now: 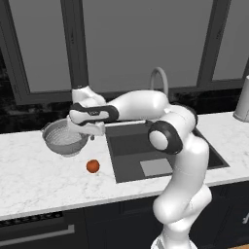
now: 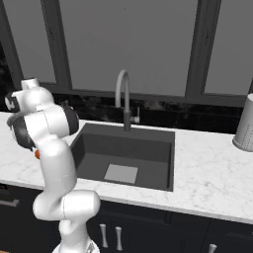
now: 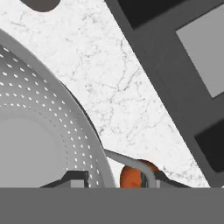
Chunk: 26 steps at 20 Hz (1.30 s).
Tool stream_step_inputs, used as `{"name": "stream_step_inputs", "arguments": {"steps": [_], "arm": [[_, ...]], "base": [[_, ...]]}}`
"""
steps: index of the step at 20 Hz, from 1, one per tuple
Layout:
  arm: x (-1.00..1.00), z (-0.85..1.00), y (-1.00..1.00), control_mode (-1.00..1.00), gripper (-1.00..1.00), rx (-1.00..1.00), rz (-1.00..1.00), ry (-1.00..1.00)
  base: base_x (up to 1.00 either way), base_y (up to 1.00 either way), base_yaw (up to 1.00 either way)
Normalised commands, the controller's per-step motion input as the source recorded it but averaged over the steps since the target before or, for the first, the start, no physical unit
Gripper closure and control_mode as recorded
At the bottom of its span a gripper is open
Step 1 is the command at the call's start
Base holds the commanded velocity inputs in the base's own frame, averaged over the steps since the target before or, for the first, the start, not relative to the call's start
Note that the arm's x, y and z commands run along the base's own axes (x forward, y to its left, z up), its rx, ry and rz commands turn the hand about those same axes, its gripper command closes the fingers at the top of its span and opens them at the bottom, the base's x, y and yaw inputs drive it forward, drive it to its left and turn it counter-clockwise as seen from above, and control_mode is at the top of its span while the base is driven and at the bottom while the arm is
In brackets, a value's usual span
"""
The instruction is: Put the colander in the sink, put the orange in the colander, and turn on the sink faucet and pour water over the colander.
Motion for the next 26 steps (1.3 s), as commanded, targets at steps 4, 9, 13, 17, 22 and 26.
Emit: {"name": "stream_step_inputs", "arguments": {"steps": [4,9,13,17,22,26], "arm": [[-0.81,0.61,-0.76,-1.0,1.0,0.12,-0.18,-0.23],[-0.63,0.21,-1.0,-1.0,1.0,0.08,-0.25,-0.07],[-0.46,0.0,-1.0,-1.0,1.0,0.0,-0.23,0.0],[-0.34,0.0,-1.0,-1.0,1.0,0.0,-0.13,0.0],[-0.01,0.0,-1.0,-1.0,1.0,0.0,-0.03,0.0],[0.04,0.0,-0.98,-1.0,1.0,0.0,0.03,0.03]], "base": [[0.0,0.0,0.0],[0.0,0.0,0.0],[0.0,0.0,0.0],[0.0,0.0,0.0],[0.0,0.0,0.0],[0.0,0.0,0.0]]}}
